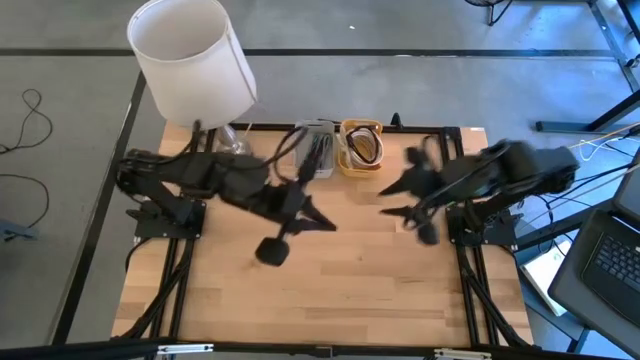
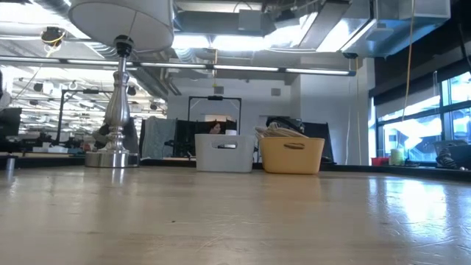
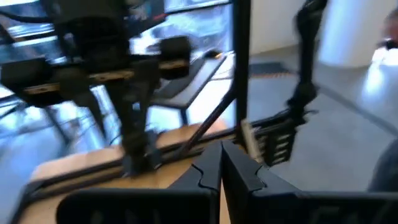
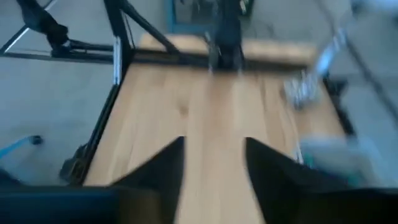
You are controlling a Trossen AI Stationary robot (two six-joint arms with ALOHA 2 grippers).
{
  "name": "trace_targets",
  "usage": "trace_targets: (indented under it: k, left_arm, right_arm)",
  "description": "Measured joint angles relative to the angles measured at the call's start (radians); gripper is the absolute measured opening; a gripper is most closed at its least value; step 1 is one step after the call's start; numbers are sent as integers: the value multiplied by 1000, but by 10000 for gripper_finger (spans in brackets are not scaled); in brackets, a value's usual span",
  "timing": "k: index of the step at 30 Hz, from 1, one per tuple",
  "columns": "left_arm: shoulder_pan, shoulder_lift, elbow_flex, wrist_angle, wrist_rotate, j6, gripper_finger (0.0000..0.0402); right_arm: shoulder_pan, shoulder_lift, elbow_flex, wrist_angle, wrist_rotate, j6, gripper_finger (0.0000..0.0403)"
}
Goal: Pick & Place USB Port
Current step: Return to Home Position
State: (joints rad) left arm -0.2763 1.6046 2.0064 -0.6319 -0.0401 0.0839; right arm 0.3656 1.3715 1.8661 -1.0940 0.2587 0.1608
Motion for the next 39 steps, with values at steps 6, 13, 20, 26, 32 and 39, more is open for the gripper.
trace_targets:
  k: [6, 13, 20, 26, 32, 39]
  left_arm:
    - [-70, -30, 0, -167, -186, 0, 2]
    - [-79, -234, -274, -193, -268, -129, 2]
    - [-254, -739, -851, 198, -492, -275, 2]
    - [-361, -1037, -1238, 357, -662, -416, 2]
    - [-398, -1180, -1399, 392, -700, -432, 2]
    - [-405, -1260, -1494, 210, -660, -491, 2]
  right_arm:
    - [-27, 103, -70, 404, -9, -381, 15]
    - [-204, 102, -69, 420, -273, -394, 5]
    - [-251, -22, -97, 202, -260, -254, 2]
    - [-207, -251, -383, 167, -93, -41, 1]
    - [-171, -508, -757, 360, -54, 174, 1]
    - [-167, -675, -1133, 534, -45, 309, 0]
